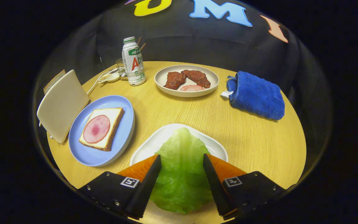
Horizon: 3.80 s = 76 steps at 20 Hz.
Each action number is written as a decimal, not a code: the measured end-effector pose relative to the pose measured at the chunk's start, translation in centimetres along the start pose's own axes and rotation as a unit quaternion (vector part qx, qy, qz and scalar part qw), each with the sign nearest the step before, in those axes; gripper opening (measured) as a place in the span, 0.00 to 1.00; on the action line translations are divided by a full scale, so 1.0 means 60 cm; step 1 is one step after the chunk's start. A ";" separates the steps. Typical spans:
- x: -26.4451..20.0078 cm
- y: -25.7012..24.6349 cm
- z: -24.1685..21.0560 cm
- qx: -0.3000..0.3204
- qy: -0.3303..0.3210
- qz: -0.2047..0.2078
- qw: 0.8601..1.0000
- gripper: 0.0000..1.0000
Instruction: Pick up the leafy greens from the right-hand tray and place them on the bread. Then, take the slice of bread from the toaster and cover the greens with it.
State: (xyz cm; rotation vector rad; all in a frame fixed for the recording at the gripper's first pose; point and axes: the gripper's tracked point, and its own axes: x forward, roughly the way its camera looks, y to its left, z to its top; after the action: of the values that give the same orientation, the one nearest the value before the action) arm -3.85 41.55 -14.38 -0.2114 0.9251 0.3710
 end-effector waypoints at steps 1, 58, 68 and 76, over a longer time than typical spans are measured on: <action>0.001 0.003 -0.005 -0.015 0.005 0.008 1.000 0.80; -0.018 0.314 0.168 -0.061 -0.063 0.116 0.989 0.28; -0.040 0.307 0.163 -0.055 -0.088 0.117 0.988 0.28; -0.102 0.345 0.154 -0.075 -0.138 0.121 0.980 0.28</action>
State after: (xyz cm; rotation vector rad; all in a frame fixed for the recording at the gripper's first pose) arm -8.65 62.27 -4.39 -0.1800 0.6491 0.6795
